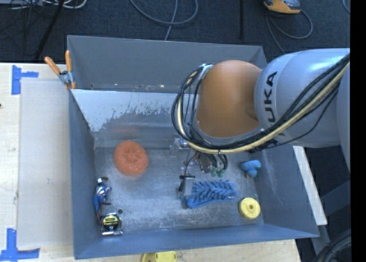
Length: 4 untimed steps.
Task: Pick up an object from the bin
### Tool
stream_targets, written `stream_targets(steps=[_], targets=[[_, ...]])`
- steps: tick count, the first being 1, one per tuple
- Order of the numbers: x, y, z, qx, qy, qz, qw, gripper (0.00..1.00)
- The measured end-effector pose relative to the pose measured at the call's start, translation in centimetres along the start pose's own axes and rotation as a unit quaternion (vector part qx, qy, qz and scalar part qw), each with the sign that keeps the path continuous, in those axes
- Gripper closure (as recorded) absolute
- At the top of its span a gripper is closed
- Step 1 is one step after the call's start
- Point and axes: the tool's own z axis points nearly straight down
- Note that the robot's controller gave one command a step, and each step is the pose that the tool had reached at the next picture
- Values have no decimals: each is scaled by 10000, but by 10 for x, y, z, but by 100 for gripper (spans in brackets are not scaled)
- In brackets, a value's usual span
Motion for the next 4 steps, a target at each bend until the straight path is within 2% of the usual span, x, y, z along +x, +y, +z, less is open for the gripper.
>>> stream_targets(steps=[1, 2, 3, 4], targets=[[-2, -1, -5, -3, -37, 12, 10000, 0], [15, -22, 8, -4, -43, -312, 9995, 0], [23, -44, 38, 0, -40, -382, 9993, 0], [24, -62, 51, -1, -34, -1215, 9926, 100]])
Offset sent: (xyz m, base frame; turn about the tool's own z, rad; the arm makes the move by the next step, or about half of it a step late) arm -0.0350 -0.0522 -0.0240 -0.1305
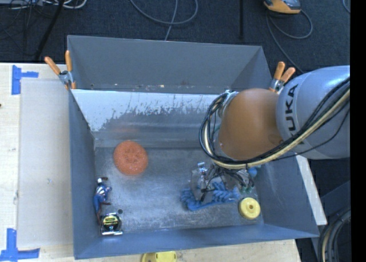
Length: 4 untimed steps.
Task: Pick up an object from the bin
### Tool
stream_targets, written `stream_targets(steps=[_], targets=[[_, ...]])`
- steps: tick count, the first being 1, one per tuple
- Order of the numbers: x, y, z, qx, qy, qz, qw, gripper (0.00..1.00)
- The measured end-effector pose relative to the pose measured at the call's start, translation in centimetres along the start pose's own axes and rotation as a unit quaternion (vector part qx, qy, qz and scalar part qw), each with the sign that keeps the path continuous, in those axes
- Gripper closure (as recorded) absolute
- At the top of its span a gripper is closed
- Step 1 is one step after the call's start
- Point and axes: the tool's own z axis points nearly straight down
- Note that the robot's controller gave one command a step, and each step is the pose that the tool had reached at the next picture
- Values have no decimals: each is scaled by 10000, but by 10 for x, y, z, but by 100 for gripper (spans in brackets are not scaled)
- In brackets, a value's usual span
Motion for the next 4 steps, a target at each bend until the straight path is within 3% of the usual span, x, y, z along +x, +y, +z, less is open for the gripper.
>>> stream_targets(steps=[1, 2, 3, 4], targets=[[0, 0, 0, -1, 0, 7, 10000, 0], [0, 0, 0, -1, 0, 11, 10000, 0], [37, -11, 49, 0, -5, -985, 9951, 100], [37, -11, 49, -1, -5, -980, 9952, 100]])
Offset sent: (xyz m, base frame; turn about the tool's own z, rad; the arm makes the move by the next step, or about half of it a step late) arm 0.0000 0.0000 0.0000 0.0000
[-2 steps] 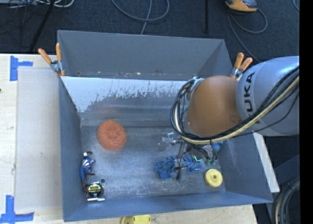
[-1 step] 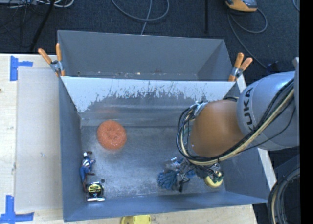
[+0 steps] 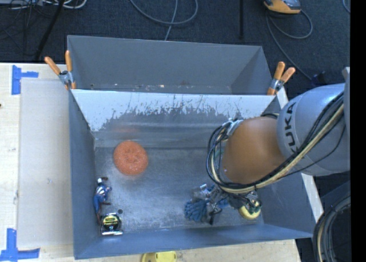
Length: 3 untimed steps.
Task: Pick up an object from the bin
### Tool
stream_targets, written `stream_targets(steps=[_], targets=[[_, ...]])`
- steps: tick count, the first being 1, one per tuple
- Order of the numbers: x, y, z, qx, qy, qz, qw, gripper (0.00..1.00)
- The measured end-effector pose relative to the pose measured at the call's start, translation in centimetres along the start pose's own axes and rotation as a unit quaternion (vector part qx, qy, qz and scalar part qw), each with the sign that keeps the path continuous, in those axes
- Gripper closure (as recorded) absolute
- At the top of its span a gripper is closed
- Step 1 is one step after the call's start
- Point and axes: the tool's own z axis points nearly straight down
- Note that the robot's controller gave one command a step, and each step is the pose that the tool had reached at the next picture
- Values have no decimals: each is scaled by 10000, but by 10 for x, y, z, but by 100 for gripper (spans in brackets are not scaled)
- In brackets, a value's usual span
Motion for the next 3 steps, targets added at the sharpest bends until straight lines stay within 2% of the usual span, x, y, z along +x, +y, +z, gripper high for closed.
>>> stream_targets(steps=[1, 2, 3], targets=[[-20, 13, 2, 12, 4, 64, 10000, 100], [-17, 28, -32, -5, 21, 23, 10000, 100], [-17, 25, -39, 16, -30, 33, 10000, 100]])
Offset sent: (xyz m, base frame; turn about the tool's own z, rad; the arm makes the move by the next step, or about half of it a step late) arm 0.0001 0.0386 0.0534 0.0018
